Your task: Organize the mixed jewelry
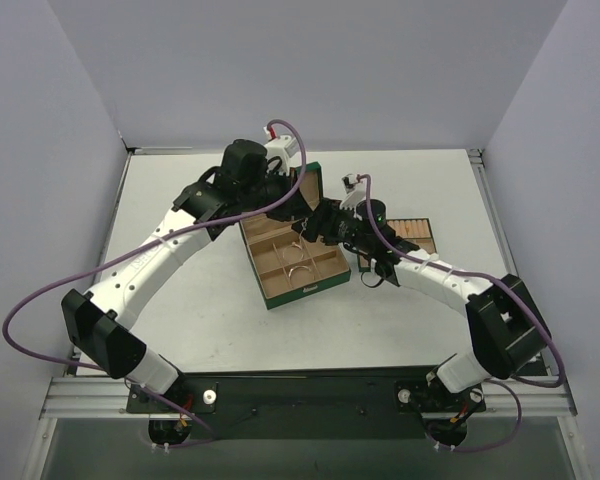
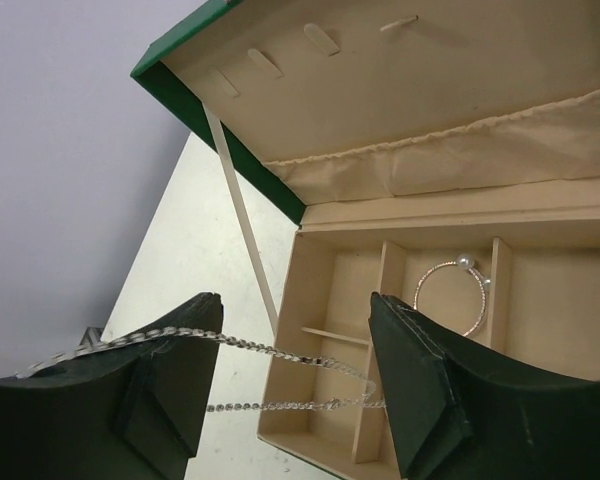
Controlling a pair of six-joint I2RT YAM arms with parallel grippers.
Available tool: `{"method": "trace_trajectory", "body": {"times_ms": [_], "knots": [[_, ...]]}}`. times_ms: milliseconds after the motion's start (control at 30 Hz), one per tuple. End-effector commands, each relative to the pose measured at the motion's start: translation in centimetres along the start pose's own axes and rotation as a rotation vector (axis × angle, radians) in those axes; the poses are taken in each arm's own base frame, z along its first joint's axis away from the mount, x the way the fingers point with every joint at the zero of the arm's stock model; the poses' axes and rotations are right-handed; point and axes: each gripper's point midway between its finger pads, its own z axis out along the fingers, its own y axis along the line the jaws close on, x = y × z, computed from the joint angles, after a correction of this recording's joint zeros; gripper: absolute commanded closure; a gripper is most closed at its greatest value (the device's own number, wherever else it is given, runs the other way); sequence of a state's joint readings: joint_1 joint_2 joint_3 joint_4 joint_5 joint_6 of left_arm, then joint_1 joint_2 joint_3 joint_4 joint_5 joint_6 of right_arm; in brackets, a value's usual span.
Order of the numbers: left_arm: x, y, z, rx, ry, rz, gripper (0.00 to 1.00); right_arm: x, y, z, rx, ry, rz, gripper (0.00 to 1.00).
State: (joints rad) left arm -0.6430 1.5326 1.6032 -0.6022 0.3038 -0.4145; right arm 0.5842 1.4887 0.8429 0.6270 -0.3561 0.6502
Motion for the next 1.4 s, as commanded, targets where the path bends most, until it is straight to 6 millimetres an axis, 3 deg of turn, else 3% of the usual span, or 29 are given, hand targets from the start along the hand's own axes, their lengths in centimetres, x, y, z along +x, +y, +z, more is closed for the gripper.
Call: {"method": "trace_trajectory", "body": {"times_ms": [0,367,533,967,1100,1200,1367], "knots": [[-3.8,-3.1,-2.9,0.078,-0.14,0.051,1.0,-1.4,2.0,0.6,-0.107,-0.065,0.011,0.41],[-4.2,-2.8,-3.9,0.044,-0.174,0.052,1.0,-0.1,0.3,0.1,-0.074,-0.055,0.029,0.56],[-4.3,-2.9,-4.2,0.044,-0.185,0.053,1.0,-0.3,0.0,0.0,-0.069,-0.059,0.03,0.71],[-4.1,-1.9,-4.5,-0.007,-0.201,0.046,1.0,-0.1,-0.7,-1.2,-0.042,-0.06,0.019,0.73],[-4.1,-2.1,-4.3,0.006,-0.197,0.045,1.0,-0.2,-0.8,-1.1,-0.043,-0.058,0.025,0.84],[-4.0,-1.9,-4.4,-0.004,-0.2,0.045,1.0,-0.3,-0.7,-1.2,-0.043,-0.06,0.02,0.98],[-2.7,-0.5,-4.4,-0.058,-0.183,0.024,1.0,-0.8,-1.7,-2.0,0.024,-0.064,-0.027,1.0]]}}
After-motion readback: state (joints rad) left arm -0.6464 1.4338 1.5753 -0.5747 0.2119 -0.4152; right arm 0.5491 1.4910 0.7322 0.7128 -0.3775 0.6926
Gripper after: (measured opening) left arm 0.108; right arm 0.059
